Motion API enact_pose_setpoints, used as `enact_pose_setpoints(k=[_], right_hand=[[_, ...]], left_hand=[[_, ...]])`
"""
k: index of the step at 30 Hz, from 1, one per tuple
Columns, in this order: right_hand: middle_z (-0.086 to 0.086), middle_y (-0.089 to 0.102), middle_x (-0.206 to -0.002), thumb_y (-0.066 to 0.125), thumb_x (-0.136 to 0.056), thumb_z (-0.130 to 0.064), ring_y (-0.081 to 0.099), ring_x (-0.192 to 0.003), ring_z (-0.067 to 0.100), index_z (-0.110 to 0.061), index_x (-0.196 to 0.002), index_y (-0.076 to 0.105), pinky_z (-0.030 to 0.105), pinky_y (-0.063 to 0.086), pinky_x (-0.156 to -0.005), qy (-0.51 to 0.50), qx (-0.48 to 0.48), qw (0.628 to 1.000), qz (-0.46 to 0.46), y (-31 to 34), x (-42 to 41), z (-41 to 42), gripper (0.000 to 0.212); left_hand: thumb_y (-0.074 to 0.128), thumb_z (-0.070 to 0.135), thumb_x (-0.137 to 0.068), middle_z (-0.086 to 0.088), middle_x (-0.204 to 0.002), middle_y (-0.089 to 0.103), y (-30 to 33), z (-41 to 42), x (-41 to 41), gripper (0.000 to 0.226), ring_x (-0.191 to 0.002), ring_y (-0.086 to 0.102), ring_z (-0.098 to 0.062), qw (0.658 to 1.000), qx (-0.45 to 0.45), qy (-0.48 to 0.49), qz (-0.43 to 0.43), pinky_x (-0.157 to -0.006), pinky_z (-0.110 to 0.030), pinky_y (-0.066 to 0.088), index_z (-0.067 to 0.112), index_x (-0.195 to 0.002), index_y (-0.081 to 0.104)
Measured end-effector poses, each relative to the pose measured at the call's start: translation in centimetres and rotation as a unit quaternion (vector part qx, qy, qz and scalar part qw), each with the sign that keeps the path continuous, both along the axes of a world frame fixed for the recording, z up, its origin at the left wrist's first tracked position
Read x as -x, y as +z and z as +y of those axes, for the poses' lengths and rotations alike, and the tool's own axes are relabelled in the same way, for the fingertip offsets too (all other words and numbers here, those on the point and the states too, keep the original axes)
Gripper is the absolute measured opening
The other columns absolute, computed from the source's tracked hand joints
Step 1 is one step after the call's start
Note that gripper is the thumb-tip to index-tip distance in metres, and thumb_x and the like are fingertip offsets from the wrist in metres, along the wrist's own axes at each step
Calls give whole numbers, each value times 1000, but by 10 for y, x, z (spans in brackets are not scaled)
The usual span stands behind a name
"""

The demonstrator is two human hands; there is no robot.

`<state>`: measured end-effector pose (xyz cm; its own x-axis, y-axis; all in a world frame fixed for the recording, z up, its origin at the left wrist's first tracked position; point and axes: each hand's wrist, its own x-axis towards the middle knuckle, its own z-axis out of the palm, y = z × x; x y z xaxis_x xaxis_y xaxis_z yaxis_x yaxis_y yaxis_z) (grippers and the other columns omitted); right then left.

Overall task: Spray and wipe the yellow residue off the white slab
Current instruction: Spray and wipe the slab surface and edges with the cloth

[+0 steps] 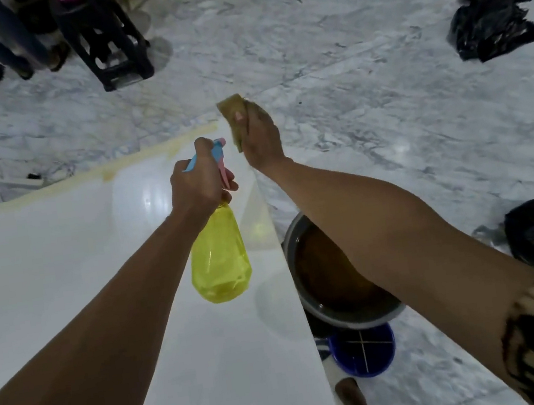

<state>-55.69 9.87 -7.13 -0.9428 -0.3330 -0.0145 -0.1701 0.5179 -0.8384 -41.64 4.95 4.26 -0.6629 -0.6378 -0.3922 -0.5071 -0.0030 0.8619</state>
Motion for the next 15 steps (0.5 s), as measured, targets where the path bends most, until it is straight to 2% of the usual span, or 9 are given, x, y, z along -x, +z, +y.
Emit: enact_pose_setpoints(k=[1,3,4,7,8,10,12,14,15], right_hand=[[13,53,-140,29,-105,-35,46,-130,32,-13,-137,50,44,35,-110,54,-70,996,31,-12,12,-13,44],[13,36,-152,21,-103,-43,27,-143,35,-17,-145,41,53,20,-118,177,-202,963,30,-36,27,-36,54],[11,34,-152,18,-100,-48,25,-143,36,-20,-143,43,57,19,-116,199,-217,956,16,-46,28,-42,57],[12,46,-138,24,-94,-48,39,-134,32,-19,-120,62,54,31,-107,112,-168,979,7,-42,28,-49,54],[15,44,-143,29,-94,-48,34,-139,35,-17,-127,59,55,29,-112,95,-158,983,12,-39,28,-49,55],[25,21,-158,47,-96,-43,12,-150,41,-4,-150,32,52,14,-122,126,-168,978,-10,-37,30,-53,68],[28,10,-160,61,-91,-43,9,-150,41,3,-154,13,45,13,-123,123,-145,980,-56,-42,30,-58,91],[27,19,-157,54,-95,-47,22,-146,39,-2,-152,20,43,22,-120,103,-155,982,-40,-53,29,-62,81],[27,22,-156,48,-98,-48,27,-143,39,-5,-151,26,44,26,-117,95,-179,979,-20,-55,28,-62,72]], left_hand=[[40,40,-108,-11,-69,66,-4,-6,9,39,-58,68,-22,1000,0,5,1,-45,-22,48,23,-96,73],[42,43,-105,-8,-62,67,-13,-21,29,44,-55,68,-22,1000,6,20,3,-43,-23,47,10,-102,72],[44,44,-102,-5,-57,66,-15,-27,37,46,-54,68,-23,1000,11,24,7,-43,-24,47,8,-106,72],[46,53,-86,-3,-49,65,-21,-42,56,62,-62,70,-31,999,24,27,-5,-45,-25,48,8,-117,73],[46,55,-82,-5,-51,67,-22,-45,60,65,-65,70,-32,999,26,26,-14,-45,-25,48,8,-118,72],[48,57,-79,-17,-69,74,-24,-49,67,64,-68,71,-34,999,34,23,-23,-47,-27,48,9,-114,73],[50,59,-76,-27,-92,76,-26,-50,73,65,-67,71,-34,998,36,29,-31,-47,-28,49,8,-111,70],[51,50,-91,-20,-77,72,-28,-48,77,45,-63,67,-32,998,41,27,-29,-46,-26,47,9,-97,66],[50,44,-97,-15,-68,69,-29,-47,77,39,-62,66,-31,998,40,28,-27,-44,-25,46,8,-97,64]])
